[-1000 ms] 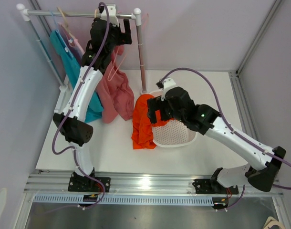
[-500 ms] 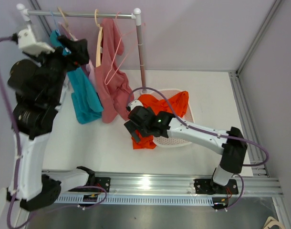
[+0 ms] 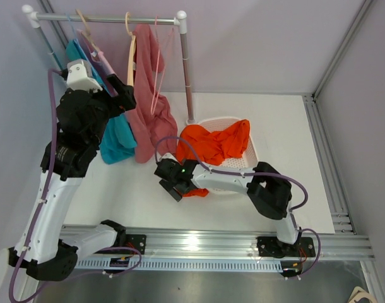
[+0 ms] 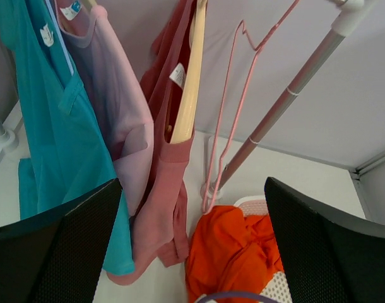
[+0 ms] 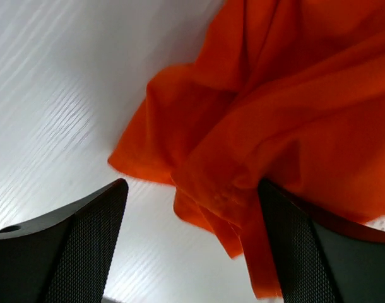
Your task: Remove the t-shirt from the hanger
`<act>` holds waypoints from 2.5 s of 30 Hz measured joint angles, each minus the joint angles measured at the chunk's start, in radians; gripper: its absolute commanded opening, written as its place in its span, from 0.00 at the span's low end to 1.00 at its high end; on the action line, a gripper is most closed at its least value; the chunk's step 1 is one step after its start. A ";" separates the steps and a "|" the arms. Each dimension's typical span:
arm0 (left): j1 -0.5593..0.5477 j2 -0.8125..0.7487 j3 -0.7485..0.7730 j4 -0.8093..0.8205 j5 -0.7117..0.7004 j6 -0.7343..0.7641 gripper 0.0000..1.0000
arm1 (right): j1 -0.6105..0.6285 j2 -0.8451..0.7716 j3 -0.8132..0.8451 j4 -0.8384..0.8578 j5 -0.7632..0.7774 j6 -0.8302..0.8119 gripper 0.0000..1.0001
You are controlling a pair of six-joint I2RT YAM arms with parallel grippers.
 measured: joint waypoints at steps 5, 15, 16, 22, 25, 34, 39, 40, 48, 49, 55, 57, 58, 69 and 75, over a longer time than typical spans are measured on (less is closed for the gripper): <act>0.000 -0.007 -0.014 -0.008 -0.001 0.000 0.99 | -0.047 0.078 -0.008 0.063 -0.011 -0.014 0.79; -0.001 -0.050 -0.031 0.017 -0.014 0.000 1.00 | -0.071 0.075 -0.053 0.189 -0.039 -0.021 0.00; -0.001 -0.051 -0.032 0.018 -0.016 0.000 0.99 | -0.071 0.060 -0.069 0.190 -0.045 -0.018 0.00; -0.002 -0.051 -0.035 0.019 -0.017 0.000 0.99 | -0.111 -0.153 -0.093 0.104 -0.176 -0.010 0.00; -0.002 -0.051 -0.035 0.018 -0.016 0.000 1.00 | -0.210 -0.328 -0.033 0.077 -0.260 -0.003 0.00; -0.002 -0.049 -0.045 0.028 -0.008 -0.008 1.00 | -0.626 -0.463 0.059 0.108 -0.328 0.030 0.00; -0.005 -0.045 -0.046 0.029 -0.011 -0.007 0.99 | -0.684 -0.420 -0.003 0.082 -0.292 0.052 0.48; -0.006 -0.045 -0.046 0.029 -0.013 -0.007 1.00 | -0.685 -0.409 -0.008 0.064 -0.294 0.053 0.55; -0.005 0.014 0.002 0.039 -0.040 0.028 1.00 | -0.450 -0.335 -0.012 0.029 -0.077 0.007 0.93; 0.003 0.042 0.036 0.036 -0.042 0.034 1.00 | -0.412 -0.338 -0.009 0.029 -0.058 0.004 0.94; 0.070 0.330 0.385 0.037 -0.014 0.090 1.00 | -0.398 -0.388 0.000 0.058 -0.036 0.005 0.94; 0.079 0.433 0.521 0.019 0.000 0.117 1.00 | -0.419 -0.422 -0.004 0.075 -0.037 0.006 0.94; 0.083 0.492 0.597 0.013 0.012 0.129 1.00 | -0.427 -0.441 -0.008 0.080 -0.037 0.008 0.94; 0.144 0.721 0.761 0.015 0.066 0.169 0.83 | -0.480 -0.643 -0.064 0.087 -0.069 0.007 0.98; 0.151 0.758 0.760 0.040 0.071 0.183 0.75 | -0.529 -0.671 -0.064 0.086 -0.091 0.005 0.99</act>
